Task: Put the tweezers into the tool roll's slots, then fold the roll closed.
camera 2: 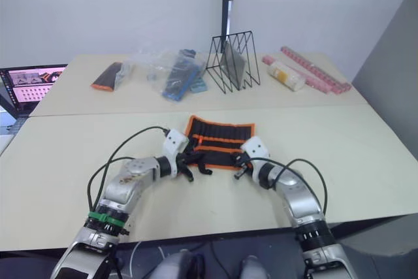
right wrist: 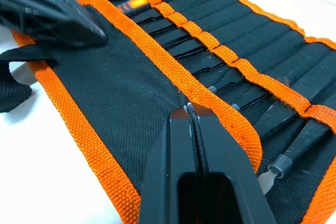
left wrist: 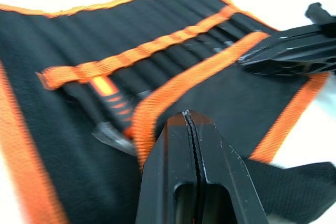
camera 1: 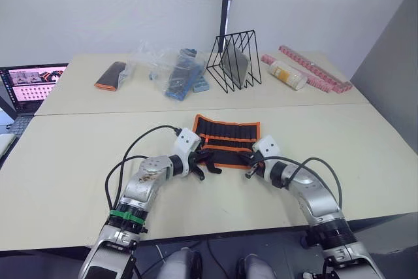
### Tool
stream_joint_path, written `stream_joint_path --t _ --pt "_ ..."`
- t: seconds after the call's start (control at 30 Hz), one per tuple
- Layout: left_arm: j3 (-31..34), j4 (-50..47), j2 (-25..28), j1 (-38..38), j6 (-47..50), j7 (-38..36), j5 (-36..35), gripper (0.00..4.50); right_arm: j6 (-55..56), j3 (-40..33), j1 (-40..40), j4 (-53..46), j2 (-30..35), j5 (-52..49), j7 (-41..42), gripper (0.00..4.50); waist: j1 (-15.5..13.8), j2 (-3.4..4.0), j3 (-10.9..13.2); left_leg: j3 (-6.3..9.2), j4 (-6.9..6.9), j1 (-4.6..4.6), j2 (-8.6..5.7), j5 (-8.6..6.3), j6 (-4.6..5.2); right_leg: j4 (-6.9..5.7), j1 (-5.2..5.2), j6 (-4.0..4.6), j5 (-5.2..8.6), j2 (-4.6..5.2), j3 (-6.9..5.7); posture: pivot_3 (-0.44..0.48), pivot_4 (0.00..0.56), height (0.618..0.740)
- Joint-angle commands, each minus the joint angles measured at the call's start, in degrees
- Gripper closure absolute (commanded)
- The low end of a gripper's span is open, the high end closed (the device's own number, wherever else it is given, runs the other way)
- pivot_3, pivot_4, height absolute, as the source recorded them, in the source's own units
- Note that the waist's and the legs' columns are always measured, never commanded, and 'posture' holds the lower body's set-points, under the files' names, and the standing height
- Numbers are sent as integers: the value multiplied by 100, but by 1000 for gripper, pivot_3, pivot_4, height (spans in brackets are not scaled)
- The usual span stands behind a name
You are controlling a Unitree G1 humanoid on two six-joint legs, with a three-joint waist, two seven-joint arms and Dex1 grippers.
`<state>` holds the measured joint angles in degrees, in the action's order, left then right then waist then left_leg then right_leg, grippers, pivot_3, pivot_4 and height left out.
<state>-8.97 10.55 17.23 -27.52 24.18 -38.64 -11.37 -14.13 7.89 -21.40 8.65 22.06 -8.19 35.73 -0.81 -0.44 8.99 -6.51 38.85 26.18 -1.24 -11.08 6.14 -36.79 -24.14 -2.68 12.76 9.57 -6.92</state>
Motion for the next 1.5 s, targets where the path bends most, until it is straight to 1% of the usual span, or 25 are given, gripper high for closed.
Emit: stream_joint_path --t 0.03,0.1,0.2,0.33,0.4,0.43,0.47,0.53,0.67,0.7,0.73,0.8,0.93,1.03,1.07,1.1,1.13,1.17,1.2,1.23,1.27,1.3,1.33,1.37,1.5 --pt "103 -258 248 145 105 67 132 4500 -25 -374 42 -40 153 -113 -1 4483 -5 0 0 0 -1 0 -1 0 0 0 0 0 0 -1 0 0 150 704" --pt "126 -570 293 139 94 -1 27 4500 -29 -439 -13 -270 169 -275 134 4483 -14 2 2 0 -2 2 -2 0 0 1 -2 0 0 0 0 0 150 704" --pt "338 -1066 257 66 189 -115 -355 4500 -69 -614 -162 -468 270 -532 357 4483 -9 4 7 0 -6 10 -4 -1 0 5 -10 -1 0 0 1 0 150 704" --pt "877 -1695 363 -33 527 -162 -948 4500 -347 -915 -344 -668 483 -987 743 4483 12 4 8 0 -16 14 -1 -3 4 12 -13 0 0 1 2 0 150 704" --pt "1167 -1875 579 -1 654 -231 -1161 3951 -471 -975 -370 -698 666 -1112 999 4500 16 4 8 0 -20 14 3 -4 6 12 -12 0 0 0 0 0 150 704" --pt "1272 -1931 740 48 688 -303 -1215 3696 -461 -989 -368 -680 762 -1116 1096 4500 16 4 8 0 -22 13 6 -4 6 14 -11 1 0 -1 -2 0 150 704" --pt "1377 -1968 932 120 710 -402 -1256 3317 -496 -1009 -359 -644 874 -1113 1181 4500 17 5 8 0 -25 13 8 -4 7 14 -11 2 1 -4 -5 0 150 704" --pt "1504 -2027 1300 282 746 -564 -1295 2742 -548 -1047 -330 -592 1012 -1134 1274 4500 18 7 10 0 -29 12 6 -4 7 14 -12 4 2 -11 -8 0 150 704" --pt "1814 -2330 2078 827 856 -937 -1398 1309 -599 -1112 -221 -687 1213 -842 923 4500 20 12 13 -3 -38 11 3 -4 6 25 -16 4 3 -11 -8 0 150 704" --pt "1940 -2401 2248 993 884 -1044 -1476 1025 -692 -1146 -180 -736 1241 -871 894 4500 16 16 16 -3 -43 12 1 -4 5 29 -17 3 3 -10 -7 0 150 704" --pt "2095 -2452 2406 1181 892 -1159 -1559 571 -826 -1188 -116 -794 1290 -914 877 4500 9 17 18 -4 -48 12 3 -2 2 41 -18 4 3 -8 -7 0 150 704" --pt "2443 -2482 2686 1616 843 -1390 -1684 9 -1414 -1409 55 -892 1330 -1342 963 4500 -5 18 18 -3 -68 12 6 4 -8 71 -17 4 2 -5 -7 0 150 704" --pt "3053 -2448 3073 2396 695 -1849 -1879 9 -1947 -1851 325 -939 1450 -1847 1094 4500 0 23 21 -3 -88 12 2 6 -12 82 -19 4 2 1 -3 0 150 704" --pt "3342 -2372 3217 2815 513 -2107 -1934 9 -2174 -2105 496 -954 1626 -2100 1246 4500 -13 36 28 -5 -96 11 4 7 -16 87 -21 4 2 3 -3 0 150 705" --pt "3423 -2377 3237 2904 581 -2186 -2038 9 -2143 -2156 571 -975 1680 -2106 1291 4500 16 49 35 15 -114 18 -16 2 -7 96 27 -15 12 3 -22 0 150 706" --pt "3492 -2395 3252 2992 628 -2281 -2130 9 -2092 -2200 648 -992 1727 -2093 1313 4500 55 51 39 152 -142 1 -108 0 12 115 98 -53 31 26 -98 0 150 707" --pt "3500 -2421 3279 3074 581 -2347 -2104 9 -2109 -2230 712 -978 1773 -2083 1309 4500 87 75 49 262 -191 -34 -205 55 62 91 155 -115 68 92 -192 0 150 707" --pt "3494 -2435 3276 3099 543 -2359 -2094 9 -2084 -2243 773 -967 1805 -2056 1305 4500 100 98 60 385 -208 -67 -280 80 85 74 184 -193 118 75 -179 0 150 707" --pt "3462 -2450 3254 3078 471 -2335 -2079 9 -2111 -2256 844 -990 1807 -2076 1311 4500 66 97 70 511 -207 -74 -343 93 75 29 183 -318 198 5 -37 0 150 707" --pt "3413 -2478 3233 3038 419 -2302 -2065 9 -2183 -2271 881 -1026 1771 -2128 1286 4500 5 93 71 504 -206 -74 -333 97 65 1 145 -323 213 -113 138 0 150 707" --pt "3360 -2521 3202 2989 396 -2267 -2080 9 -2284 -2295 886 -1062 1700 -2217 1236 4500 -71 91 72 494 -217 -71 -337 103 52 13 130 -198 233 -149 251 0 150 707" --pt "3327 -2558 3185 2968 381 -2246 -2091 9 -2364 -2315 888 -1092 1653 -2289 1195 4500 -119 89 71 475 -231 -68 -341 112 37 7 112 -93 226 -135 327 0 150 707" --pt "3304 -2597 3168 2951 380 -2220 -2103 9 -2423 -2327 881 -1111 1615 -2336 1164 4500 -146 87 71 459 -264 -69 -341 127 14 8 91 -26 188 -120 328 0 150 707" --pt "3268 -2661 3151 2941 388 -2201 -2127 9 -2487 -2313 869 -1126 1570 -2379 1124 4500 -150 88 71 448 -288 -67 -341 136 0 14 77 -3 173 -113 330 0 150 707" --pt "3129 -2987 3109 2892 523 -2123 -2266 9 -2931 -2257 698 -1054 1217 -2613 784 4500 -134 83 70 446 -288 -68 -333 140 -5 13 73 2 171 -118 327 0 150 707"
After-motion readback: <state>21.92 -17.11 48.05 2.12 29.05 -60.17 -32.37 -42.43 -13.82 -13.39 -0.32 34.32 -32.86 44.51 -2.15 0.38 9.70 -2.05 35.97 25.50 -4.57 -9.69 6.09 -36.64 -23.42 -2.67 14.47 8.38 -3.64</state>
